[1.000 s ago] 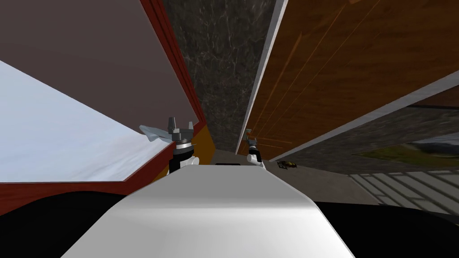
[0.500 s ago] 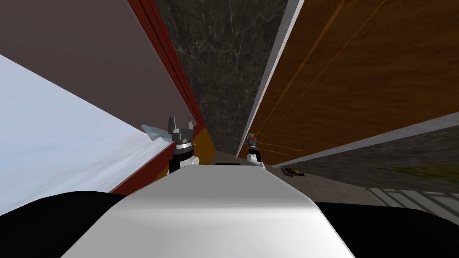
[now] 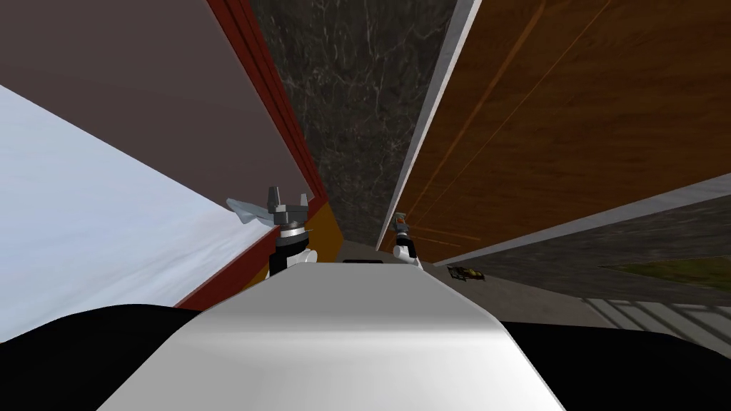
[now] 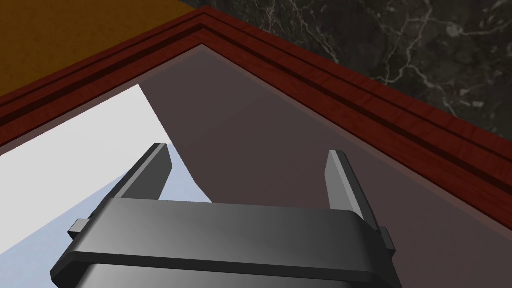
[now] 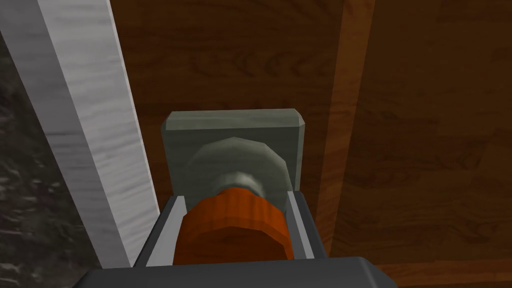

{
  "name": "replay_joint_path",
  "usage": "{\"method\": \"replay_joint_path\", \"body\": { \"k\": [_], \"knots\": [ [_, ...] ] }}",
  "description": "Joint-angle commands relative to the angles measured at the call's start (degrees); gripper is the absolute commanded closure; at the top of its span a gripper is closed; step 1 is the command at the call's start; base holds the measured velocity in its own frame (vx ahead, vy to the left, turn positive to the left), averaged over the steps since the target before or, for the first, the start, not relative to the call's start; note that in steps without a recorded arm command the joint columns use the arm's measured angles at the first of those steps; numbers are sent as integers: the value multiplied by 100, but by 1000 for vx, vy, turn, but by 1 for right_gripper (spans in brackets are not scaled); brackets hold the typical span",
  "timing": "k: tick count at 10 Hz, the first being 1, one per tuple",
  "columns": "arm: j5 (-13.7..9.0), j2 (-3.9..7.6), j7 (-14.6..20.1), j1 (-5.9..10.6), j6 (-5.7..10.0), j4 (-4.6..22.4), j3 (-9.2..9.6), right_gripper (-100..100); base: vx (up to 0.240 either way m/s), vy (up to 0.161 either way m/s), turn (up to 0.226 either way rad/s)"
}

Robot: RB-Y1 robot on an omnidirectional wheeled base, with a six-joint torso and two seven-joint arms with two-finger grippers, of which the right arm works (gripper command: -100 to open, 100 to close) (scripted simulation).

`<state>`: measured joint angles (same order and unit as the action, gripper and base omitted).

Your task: Pull the door open

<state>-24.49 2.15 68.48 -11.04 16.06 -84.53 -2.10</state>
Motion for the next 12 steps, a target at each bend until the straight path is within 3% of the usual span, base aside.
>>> {"method": "replay_joint_path", "body": {
  "k": [1, 6, 12],
  "knots": [
    [-2, 1, 3, 9, 20, -19, -7, 100, 0, 0, 0],
    [-82, 289, 214, -31, 66, 51, 12, 100, -162, 3, 30],
    [-251, 850, 655, -91, 201, 158, 36, 100, -181, -8, 139]
  ]
}}
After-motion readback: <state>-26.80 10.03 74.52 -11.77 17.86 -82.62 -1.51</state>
